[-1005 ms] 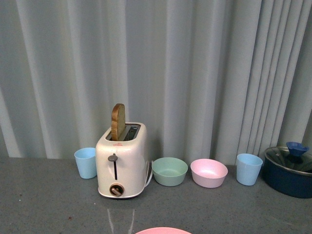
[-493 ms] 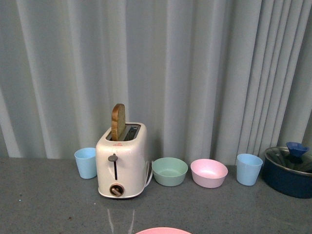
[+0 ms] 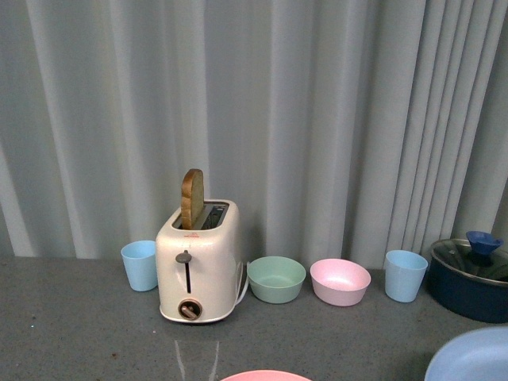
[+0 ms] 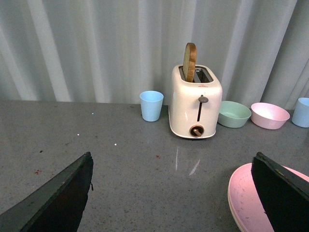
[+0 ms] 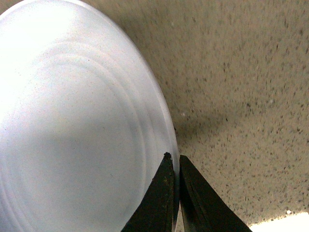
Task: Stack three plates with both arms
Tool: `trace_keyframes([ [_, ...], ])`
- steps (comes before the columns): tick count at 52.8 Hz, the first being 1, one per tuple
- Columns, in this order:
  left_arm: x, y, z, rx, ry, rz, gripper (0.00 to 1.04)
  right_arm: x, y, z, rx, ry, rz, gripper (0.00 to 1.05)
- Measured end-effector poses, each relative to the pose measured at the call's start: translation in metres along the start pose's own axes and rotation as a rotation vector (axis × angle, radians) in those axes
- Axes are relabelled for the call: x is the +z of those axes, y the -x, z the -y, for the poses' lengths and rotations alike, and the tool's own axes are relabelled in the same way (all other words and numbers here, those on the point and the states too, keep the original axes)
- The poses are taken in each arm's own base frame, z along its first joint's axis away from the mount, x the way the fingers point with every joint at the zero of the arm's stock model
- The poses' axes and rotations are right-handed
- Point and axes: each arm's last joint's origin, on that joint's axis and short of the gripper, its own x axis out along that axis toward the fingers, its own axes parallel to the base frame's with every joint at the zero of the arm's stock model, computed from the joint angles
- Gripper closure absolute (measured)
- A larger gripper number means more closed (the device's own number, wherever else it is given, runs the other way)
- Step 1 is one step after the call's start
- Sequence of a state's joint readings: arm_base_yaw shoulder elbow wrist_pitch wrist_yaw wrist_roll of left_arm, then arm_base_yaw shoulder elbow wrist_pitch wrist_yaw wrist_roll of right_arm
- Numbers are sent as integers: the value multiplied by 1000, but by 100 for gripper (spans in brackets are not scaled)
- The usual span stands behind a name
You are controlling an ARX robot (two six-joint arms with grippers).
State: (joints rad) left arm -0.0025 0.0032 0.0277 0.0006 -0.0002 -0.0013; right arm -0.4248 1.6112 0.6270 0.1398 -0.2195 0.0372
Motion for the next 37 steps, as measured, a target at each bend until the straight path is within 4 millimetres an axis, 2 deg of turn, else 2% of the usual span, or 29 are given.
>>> trace_keyframes([
  [5,0,0,0,0,0,0,7,16,20,-19,56,13,95,102],
  [14,0,0,0,0,0,0,7,21,36,-58,175,42,170,102],
  [20,0,0,0,0,0,0,7,10,38,-89,270,64,166,102],
  [30,0,0,0,0,0,0,7,-20,29,-140,403,100,111,102],
  [37,0,0,0,0,0,0,7,-38,17,-162,451,102,53,102],
])
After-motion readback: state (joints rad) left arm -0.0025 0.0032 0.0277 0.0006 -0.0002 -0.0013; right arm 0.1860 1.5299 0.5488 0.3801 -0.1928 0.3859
